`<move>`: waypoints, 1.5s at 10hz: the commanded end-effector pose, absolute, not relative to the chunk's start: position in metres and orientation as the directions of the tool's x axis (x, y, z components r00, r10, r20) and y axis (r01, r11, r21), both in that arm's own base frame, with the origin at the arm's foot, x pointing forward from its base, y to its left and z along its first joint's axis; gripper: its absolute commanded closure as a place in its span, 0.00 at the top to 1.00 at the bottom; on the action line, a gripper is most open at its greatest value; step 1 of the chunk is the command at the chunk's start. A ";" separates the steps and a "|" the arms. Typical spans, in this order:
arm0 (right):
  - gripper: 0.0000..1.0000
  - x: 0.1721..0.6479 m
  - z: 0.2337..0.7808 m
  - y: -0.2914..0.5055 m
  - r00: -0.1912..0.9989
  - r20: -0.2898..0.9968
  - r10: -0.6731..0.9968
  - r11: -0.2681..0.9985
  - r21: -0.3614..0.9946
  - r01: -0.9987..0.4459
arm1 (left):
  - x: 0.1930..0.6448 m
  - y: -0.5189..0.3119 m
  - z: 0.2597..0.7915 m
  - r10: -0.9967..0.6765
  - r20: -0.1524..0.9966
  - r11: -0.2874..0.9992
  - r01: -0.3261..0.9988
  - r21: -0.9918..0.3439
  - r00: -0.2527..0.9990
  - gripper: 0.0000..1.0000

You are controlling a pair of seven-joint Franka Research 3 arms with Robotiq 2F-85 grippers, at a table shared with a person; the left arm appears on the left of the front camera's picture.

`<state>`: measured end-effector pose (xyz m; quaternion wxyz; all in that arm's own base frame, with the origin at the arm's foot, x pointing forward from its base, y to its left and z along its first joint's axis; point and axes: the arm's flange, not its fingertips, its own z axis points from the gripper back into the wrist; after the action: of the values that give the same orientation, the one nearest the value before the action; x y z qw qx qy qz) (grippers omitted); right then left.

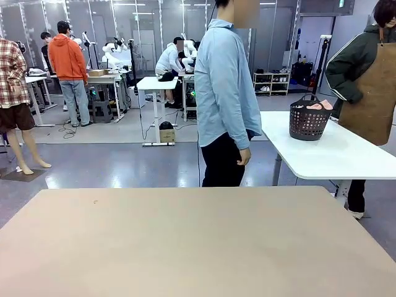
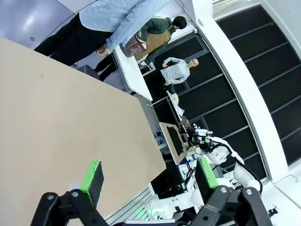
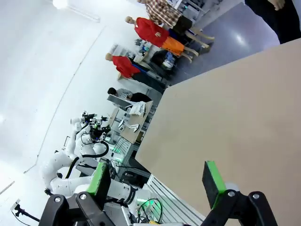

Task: Fold the towel.
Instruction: Grab the top end of the 100 cm Hotel Towel extended by the human.

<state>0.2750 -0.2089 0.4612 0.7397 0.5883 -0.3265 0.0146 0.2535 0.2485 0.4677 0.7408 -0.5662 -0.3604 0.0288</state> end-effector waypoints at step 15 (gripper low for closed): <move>1.00 0.275 0.461 -0.209 0.786 0.500 -0.363 0.307 0.861 -0.406 | 0.254 0.246 0.468 0.445 0.505 0.352 0.374 -0.858 0.740 1.00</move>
<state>0.2738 -0.2086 0.4585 0.7448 0.5845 -0.3216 0.0142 0.2533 0.2448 0.4680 0.7482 -0.5634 -0.3488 0.0316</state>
